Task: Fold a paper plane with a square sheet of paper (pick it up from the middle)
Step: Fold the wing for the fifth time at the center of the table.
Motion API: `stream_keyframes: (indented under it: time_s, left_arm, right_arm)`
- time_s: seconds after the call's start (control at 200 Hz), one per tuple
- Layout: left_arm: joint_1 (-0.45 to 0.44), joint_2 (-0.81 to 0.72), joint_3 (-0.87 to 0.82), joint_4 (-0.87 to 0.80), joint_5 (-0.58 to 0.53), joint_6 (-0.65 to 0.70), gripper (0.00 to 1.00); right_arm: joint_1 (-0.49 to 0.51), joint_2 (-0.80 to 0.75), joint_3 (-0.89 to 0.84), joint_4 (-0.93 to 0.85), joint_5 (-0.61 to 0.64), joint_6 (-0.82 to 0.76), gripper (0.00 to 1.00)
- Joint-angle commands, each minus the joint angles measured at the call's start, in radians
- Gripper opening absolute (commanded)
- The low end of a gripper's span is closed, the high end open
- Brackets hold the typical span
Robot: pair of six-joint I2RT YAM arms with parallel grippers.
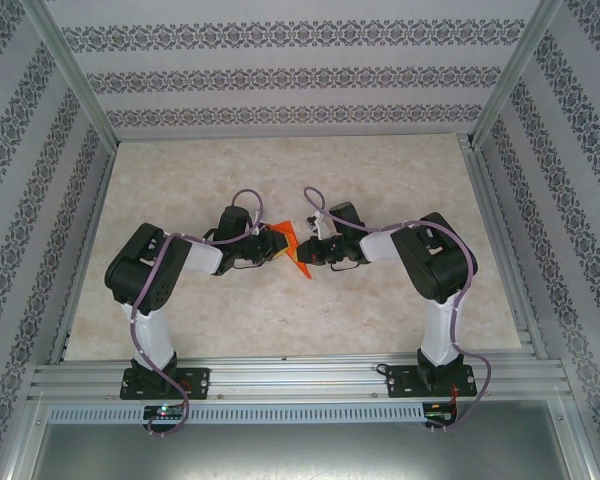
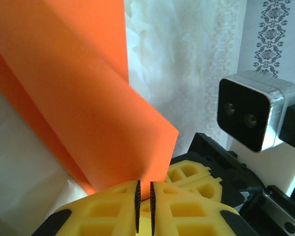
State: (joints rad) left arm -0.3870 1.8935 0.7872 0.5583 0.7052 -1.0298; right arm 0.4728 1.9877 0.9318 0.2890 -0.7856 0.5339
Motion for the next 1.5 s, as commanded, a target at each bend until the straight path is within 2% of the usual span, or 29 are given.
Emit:
stream_keyframes:
  time_s: [0.0,0.42,0.734,0.924,1.204,1.494]
  left_arm:
    - [-0.009,0.017,-0.014,0.052,0.012,-0.004,0.17]
    - [-0.015,0.054,0.024,-0.027,-0.013,0.036,0.16]
    - [-0.015,0.063,0.039,-0.138,-0.060,0.059,0.14]
    - [-0.015,0.072,0.041,-0.156,-0.069,0.059,0.14]
    - [-0.016,0.081,0.058,-0.165,-0.064,0.055,0.14]
    - [-0.016,0.067,0.076,-0.158,-0.045,0.053,0.15]
  right_arm:
    - [-0.010,0.031,-0.003,0.007,-0.002,0.022,0.00]
    - [-0.010,0.040,0.011,-0.038,0.005,0.023,0.00]
    - [-0.016,-0.022,0.032,-0.131,-0.017,0.010,0.16]
    - [-0.014,-0.071,0.033,-0.229,-0.034,-0.023,0.21]
    - [-0.013,-0.073,0.020,-0.306,0.013,-0.073,0.17]
    - [-0.018,-0.032,0.020,-0.281,0.018,-0.064,0.04]
